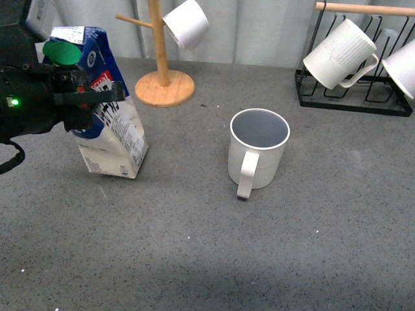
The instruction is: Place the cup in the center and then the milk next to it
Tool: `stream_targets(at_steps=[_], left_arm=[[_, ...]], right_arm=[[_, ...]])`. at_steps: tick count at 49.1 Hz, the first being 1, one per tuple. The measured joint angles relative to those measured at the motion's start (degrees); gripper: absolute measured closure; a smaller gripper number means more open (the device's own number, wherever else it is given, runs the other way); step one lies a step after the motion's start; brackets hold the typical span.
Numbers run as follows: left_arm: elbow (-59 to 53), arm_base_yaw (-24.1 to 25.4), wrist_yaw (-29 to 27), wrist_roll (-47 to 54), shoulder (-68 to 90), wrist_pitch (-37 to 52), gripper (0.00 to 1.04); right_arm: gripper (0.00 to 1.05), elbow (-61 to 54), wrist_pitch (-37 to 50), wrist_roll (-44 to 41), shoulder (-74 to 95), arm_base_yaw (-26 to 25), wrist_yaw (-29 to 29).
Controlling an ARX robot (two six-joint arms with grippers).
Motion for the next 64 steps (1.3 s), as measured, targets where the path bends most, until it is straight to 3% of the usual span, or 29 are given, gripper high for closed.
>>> stream_targets(at_steps=[3, 16, 64], left_arm=[[0.2, -1.8, -1.5, -0.3, 0.3, 0.0, 1.00], [3.4, -9.5, -6.4, -3.1, 3.6, 0.6, 1.01], [10.8, -17.5, -9.6, -15.3, 8.9, -3.3, 1.01]], right_arm=[[0.09, 0.0, 0.0, 0.0, 0.0, 0.0, 0.0], [0.09, 0.0, 0.0, 0.0, 0.0, 0.0, 0.0], [0.09, 0.0, 0.0, 0.0, 0.0, 0.0, 0.0]])
